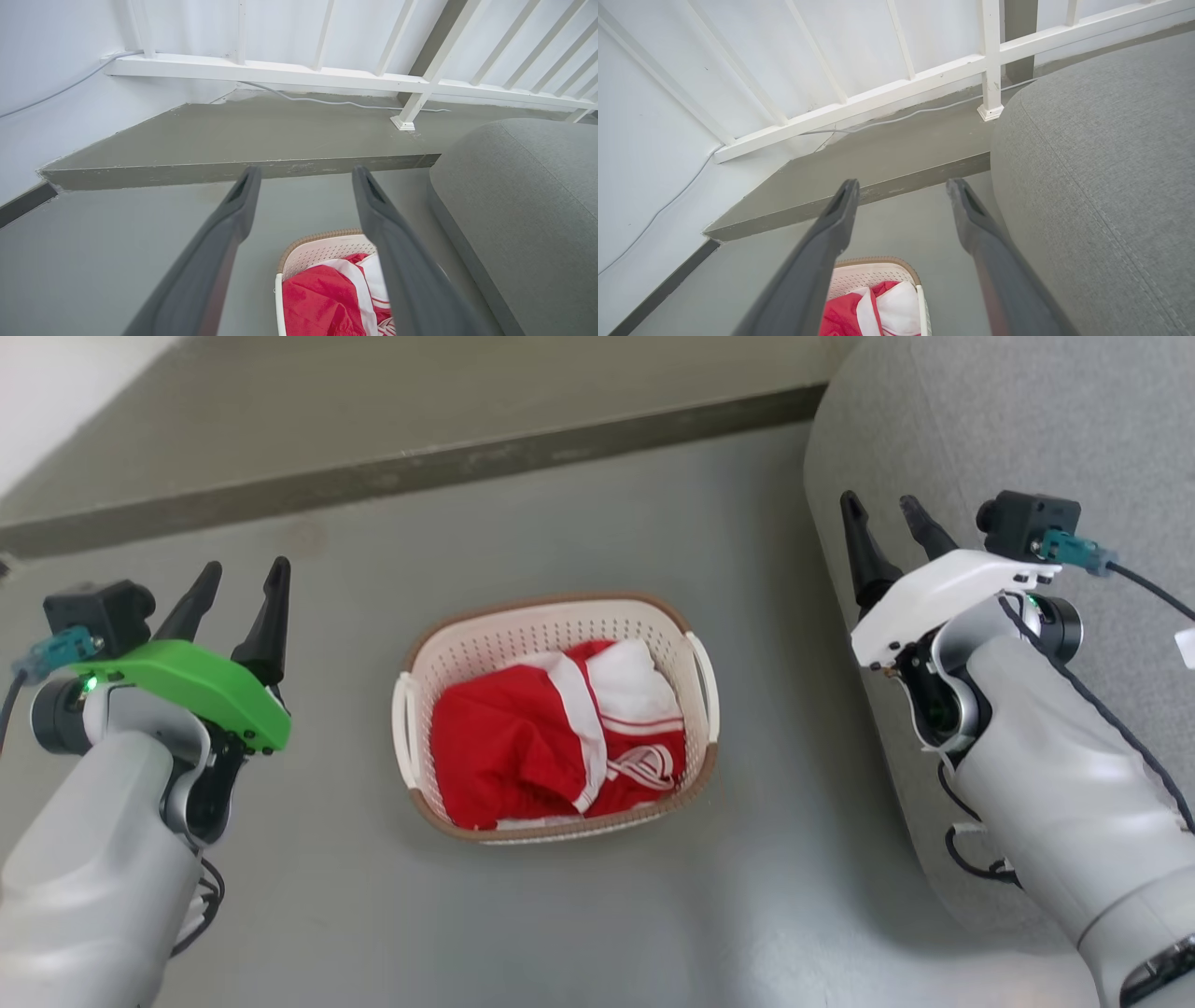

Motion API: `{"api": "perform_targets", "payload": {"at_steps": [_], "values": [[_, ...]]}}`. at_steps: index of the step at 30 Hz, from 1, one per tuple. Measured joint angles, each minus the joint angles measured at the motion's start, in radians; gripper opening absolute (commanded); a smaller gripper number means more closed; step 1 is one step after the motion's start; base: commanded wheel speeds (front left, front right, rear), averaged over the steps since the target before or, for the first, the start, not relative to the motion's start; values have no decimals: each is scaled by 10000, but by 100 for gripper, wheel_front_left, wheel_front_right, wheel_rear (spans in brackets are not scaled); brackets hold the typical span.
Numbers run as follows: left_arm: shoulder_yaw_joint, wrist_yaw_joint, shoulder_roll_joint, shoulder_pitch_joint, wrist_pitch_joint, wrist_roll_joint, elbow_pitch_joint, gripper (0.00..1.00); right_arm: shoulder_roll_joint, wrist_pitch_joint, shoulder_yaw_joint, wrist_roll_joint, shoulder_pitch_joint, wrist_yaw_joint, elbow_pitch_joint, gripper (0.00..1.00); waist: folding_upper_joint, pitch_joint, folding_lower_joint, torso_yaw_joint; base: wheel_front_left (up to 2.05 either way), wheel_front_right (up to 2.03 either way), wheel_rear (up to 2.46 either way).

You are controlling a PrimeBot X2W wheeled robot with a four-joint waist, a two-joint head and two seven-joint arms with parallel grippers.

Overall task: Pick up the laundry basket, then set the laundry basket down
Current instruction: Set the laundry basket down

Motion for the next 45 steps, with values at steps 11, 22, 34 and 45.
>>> {"api": "perform_targets", "payload": {"at_steps": [11,22,34,45], "values": [[1064,244,21,1425,-12,930,-1373,100,-230,0,-941,-972,1465,-190,-1459,100,0,-1018,0,259,0,0,0],[1751,635,-12,2928,-12,1724,-2512,100,-337,0,-1647,-1733,2872,-322,-2638,100,0,-1829,0,440,0,0,0],[2429,848,-284,3983,-12,2326,-3574,100,-334,0,-2184,-2351,3825,-470,-3643,100,0,-2179,0,500,0,0,0],[2803,892,-460,4626,-12,2744,-4197,100,-293,-2,-2424,-2765,4487,-483,-4140,100,0,-2217,0,467,0,0,0]]}}
